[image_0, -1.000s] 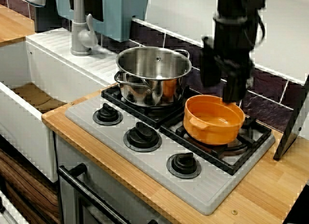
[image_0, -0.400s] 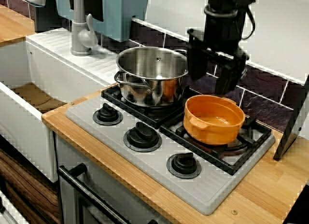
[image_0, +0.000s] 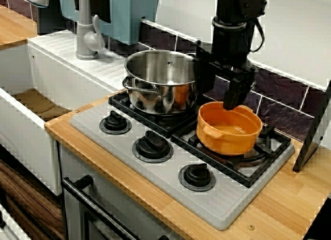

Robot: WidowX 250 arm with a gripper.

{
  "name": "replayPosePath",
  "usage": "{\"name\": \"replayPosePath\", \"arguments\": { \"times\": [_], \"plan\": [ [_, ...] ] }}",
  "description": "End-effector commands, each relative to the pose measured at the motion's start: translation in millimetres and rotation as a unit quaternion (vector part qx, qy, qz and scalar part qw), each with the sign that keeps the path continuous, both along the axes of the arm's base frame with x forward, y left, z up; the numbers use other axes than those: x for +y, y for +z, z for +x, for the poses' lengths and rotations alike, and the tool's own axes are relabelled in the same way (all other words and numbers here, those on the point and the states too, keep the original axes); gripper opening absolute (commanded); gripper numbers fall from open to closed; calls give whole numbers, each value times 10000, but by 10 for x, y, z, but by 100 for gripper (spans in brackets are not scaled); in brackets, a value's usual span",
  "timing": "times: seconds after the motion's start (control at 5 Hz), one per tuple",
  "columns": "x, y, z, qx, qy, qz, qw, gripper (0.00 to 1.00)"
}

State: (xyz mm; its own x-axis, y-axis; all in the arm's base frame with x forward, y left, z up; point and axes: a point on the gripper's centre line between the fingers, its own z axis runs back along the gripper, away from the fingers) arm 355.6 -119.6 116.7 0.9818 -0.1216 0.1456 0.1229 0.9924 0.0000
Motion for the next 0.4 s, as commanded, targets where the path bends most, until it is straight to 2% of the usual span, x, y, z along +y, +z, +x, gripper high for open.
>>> {"name": "replayPosePath", "arguments": {
  "times": [0.0,0.2],
  "plan": [
    [132,-14,-65,-71,-52,-102,9999,100],
    [156,-78,-62,-48,-92,-97,9999,100]
  ]
}}
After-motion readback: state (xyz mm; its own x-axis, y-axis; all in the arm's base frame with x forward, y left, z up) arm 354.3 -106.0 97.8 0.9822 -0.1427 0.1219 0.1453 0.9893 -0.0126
